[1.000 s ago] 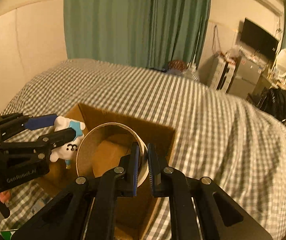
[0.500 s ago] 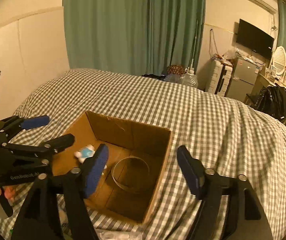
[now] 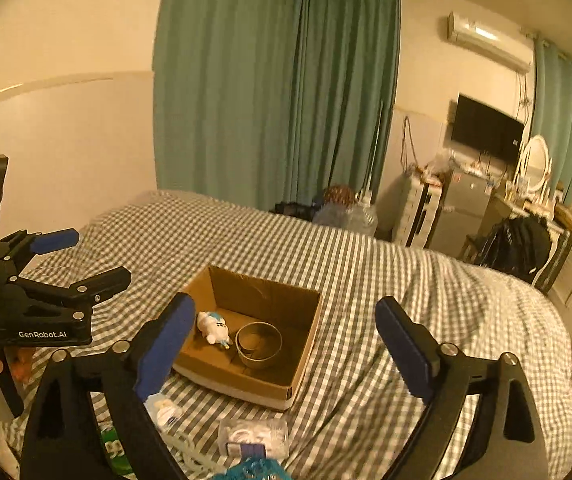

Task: Organize objects
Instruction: 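Grasp the green-white medicine box with the left tool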

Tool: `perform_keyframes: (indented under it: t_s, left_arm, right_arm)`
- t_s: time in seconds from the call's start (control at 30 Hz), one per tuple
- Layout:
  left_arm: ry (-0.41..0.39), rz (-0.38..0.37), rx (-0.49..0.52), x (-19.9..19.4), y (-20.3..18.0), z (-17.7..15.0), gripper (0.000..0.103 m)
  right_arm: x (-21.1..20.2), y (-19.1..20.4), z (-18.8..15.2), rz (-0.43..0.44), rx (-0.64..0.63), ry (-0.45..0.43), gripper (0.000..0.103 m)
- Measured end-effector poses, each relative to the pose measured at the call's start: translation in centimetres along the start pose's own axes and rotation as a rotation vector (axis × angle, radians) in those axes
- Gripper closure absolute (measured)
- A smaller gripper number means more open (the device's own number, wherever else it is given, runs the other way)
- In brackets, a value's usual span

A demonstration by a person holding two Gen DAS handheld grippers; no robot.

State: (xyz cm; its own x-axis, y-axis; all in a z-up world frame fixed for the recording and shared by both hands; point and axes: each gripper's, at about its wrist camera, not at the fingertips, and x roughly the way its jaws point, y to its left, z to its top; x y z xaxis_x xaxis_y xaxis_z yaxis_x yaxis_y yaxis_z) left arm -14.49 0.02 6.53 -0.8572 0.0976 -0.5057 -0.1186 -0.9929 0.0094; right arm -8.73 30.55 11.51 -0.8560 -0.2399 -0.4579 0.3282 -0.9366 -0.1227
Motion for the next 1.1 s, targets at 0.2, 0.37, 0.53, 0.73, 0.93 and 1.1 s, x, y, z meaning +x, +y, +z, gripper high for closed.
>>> perform_keyframes:
  t_s: [0.2,0.37,0.53,0.73,0.93,1.1]
  left_arm:
    - [-0.045,0.022,-0.022,-5.4,1.0,-1.6,0.000]
    - [-0.029,0.057,-0.032,-7.5,1.6,-4.3,0.000]
    - [0.025,0.095,-0.032,-7.4,1.6,-7.8,0.000]
    - [0.122,0.068,-0.044,-6.4,0.5,-13.1,0.000]
    - [0.243,-0.029,-0.017,-4.6,-1.5,-17.5,0.000]
    - [0.297,-0.061,0.052,-3.8,-2.9,-19.8,0.000]
  right_arm:
    - [-5.5,1.8,-0.7,-0.027,-0.036,-0.024,0.005]
    - [-7.0,2.9,-3.1,-0.030,-0.054,0.000,0.004]
    - [-6.1,4.1,-6.8,-0.021,-0.043,0.082,0.004]
    - [-2.5,4.9,-11.5,0.003,0.006,0.244,0.004]
    - [-0.2,5.2,-15.3,-0.004,0.036,0.362,0.004]
    - [0.9,5.2,-16.7,-0.014,0.057,0.411,0.004]
